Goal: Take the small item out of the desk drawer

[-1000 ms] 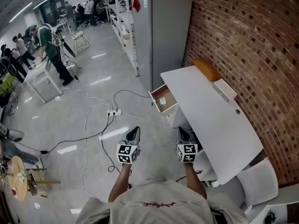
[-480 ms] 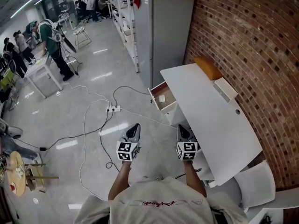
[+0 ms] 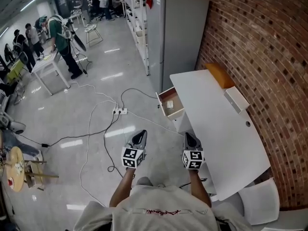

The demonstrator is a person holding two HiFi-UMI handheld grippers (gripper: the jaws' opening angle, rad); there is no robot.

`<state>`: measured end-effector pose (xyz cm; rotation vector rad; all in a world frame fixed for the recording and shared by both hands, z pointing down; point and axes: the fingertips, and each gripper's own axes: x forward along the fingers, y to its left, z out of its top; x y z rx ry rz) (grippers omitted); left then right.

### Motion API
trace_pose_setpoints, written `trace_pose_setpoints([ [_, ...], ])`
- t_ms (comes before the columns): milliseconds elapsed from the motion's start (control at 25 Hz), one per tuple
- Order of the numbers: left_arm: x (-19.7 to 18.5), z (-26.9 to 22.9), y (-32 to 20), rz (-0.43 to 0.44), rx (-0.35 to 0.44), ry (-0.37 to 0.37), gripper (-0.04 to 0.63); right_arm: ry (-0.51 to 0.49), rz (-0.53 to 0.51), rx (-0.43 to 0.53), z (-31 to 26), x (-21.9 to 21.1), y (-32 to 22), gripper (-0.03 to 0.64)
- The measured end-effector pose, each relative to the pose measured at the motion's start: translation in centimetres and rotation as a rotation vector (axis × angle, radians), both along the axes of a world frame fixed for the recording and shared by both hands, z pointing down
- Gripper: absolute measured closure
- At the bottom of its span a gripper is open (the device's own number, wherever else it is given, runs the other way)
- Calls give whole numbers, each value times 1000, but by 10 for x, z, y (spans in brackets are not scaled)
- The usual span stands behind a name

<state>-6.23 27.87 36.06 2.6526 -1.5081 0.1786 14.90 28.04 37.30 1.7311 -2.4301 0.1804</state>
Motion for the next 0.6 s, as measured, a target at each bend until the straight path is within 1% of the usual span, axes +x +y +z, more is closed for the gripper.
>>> trace_pose_setpoints([
  [360,13,7,-18,-4,-20,13,586,4,-13,-21,14,8,-19,606],
  [600,15,15,-48,4,-22,20,586,11,-1,-22,17,11,-46,606],
])
